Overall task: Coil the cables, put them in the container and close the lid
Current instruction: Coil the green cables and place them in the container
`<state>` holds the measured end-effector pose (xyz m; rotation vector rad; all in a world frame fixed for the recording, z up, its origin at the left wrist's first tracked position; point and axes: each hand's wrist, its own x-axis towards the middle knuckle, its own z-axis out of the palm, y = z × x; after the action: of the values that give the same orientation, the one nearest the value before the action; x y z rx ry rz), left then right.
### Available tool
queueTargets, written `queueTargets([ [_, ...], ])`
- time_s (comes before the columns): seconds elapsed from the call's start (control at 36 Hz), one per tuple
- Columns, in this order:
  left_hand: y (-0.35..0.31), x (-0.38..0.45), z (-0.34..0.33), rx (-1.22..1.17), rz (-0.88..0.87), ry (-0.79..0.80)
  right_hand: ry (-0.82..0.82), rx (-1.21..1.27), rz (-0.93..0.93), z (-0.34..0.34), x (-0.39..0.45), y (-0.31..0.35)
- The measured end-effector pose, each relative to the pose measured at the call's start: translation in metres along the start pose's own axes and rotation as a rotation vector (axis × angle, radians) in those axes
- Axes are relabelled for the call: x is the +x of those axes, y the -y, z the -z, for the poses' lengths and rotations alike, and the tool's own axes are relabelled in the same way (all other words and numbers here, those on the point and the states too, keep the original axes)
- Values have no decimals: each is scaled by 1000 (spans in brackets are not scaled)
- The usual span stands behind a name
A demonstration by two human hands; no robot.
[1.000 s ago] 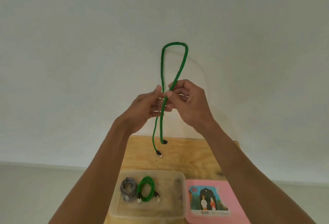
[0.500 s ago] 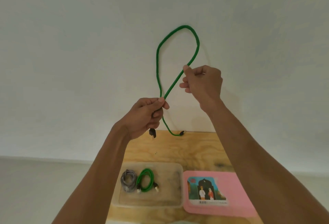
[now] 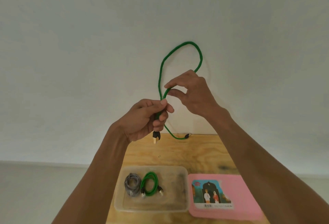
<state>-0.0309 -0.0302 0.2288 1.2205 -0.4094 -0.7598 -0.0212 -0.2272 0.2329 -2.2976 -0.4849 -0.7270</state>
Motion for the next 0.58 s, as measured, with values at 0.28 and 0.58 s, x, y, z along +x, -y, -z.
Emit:
queueTargets([
  [0.28, -16, -4, 9, -204, -188, -5, 107, 303, -259, -40, 0, 19],
  [0.58, -66, 21, 9, -321, -471, -314, 140, 445, -423, -73, -10, 44],
])
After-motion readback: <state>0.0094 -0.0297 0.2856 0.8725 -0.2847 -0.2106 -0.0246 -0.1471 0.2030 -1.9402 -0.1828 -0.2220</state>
